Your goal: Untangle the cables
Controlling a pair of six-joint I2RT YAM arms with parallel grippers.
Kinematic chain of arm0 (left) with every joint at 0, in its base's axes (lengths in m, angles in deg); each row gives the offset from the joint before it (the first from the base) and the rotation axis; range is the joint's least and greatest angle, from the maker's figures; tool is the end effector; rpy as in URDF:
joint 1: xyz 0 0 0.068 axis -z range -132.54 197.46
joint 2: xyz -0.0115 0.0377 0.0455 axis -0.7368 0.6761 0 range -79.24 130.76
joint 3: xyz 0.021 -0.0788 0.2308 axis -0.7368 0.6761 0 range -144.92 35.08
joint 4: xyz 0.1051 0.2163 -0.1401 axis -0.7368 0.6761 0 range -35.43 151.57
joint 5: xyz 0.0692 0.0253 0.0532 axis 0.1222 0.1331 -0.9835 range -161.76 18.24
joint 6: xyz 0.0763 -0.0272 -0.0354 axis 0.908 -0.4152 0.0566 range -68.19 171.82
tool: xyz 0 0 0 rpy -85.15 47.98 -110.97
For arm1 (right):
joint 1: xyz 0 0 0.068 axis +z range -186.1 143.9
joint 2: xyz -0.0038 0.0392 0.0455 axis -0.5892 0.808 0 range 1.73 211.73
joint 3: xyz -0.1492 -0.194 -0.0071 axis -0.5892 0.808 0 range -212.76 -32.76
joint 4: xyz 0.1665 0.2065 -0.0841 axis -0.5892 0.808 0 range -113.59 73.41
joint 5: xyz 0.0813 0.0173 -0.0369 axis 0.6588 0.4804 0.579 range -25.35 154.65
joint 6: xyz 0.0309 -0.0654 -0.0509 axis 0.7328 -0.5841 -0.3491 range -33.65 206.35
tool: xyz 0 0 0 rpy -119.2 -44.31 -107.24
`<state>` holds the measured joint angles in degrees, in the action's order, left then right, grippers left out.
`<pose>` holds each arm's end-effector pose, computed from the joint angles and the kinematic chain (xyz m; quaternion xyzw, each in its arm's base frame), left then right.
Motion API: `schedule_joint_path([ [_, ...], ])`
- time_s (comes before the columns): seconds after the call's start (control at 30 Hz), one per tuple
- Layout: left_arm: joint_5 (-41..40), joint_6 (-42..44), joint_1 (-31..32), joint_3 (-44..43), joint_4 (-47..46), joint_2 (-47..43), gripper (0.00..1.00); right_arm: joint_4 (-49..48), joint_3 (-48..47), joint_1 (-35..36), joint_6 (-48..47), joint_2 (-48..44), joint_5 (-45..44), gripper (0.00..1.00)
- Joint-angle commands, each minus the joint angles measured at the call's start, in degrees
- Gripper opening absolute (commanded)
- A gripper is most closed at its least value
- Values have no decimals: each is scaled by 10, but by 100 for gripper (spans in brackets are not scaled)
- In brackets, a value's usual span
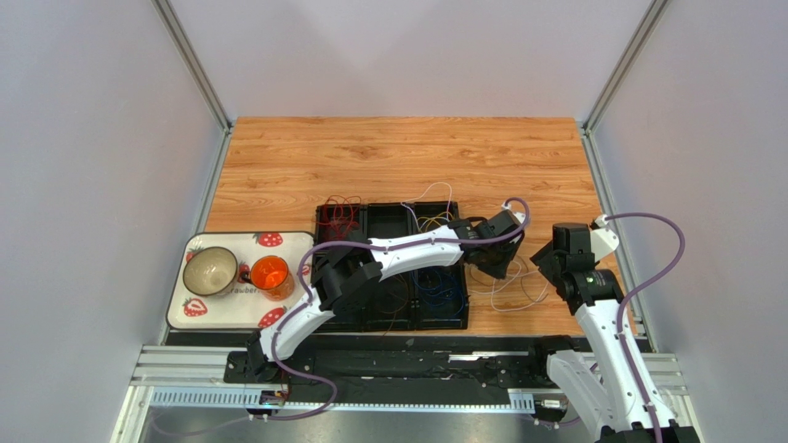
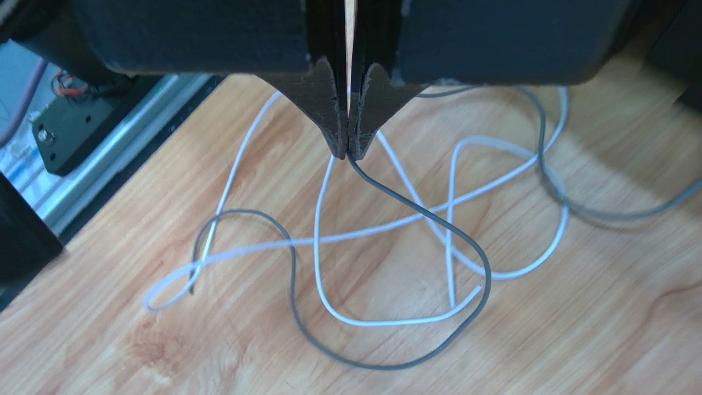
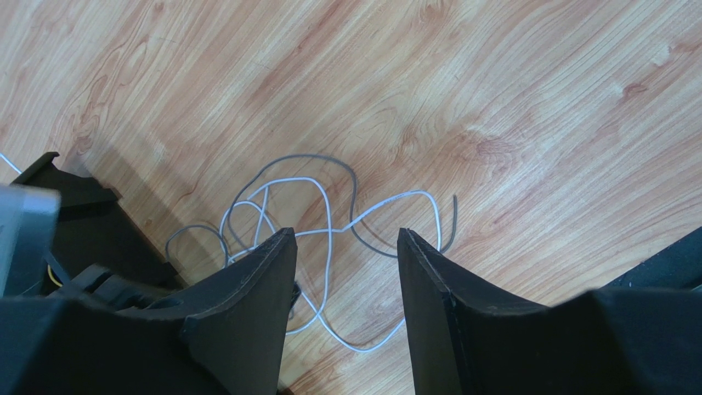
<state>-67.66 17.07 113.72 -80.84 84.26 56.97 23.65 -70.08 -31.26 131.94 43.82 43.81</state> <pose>0.2184 -0.5102 0.1245 0.2668 0.9004 -0.2852 0.1916 0.2050 -0.0108 0.1927 0.3789 0.8513 -0.0183 0.3625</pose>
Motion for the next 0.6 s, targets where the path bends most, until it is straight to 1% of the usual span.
schedule_joint_path([
  [0.0,-24,25,1,15,16,-113,0,-17,1,-4,-8,-11,8,52],
  [0.23,-28,27,-4,39,19,-165,0,-22,10,-4,-6,-10,47,49],
  [0.4,-23,20,-3,49,24,-196,0,-25,19,-4,-9,-14,62,49],
  [0.57,-40,26,-4,61,25,-234,0,-31,19,-4,-13,-13,73,49],
])
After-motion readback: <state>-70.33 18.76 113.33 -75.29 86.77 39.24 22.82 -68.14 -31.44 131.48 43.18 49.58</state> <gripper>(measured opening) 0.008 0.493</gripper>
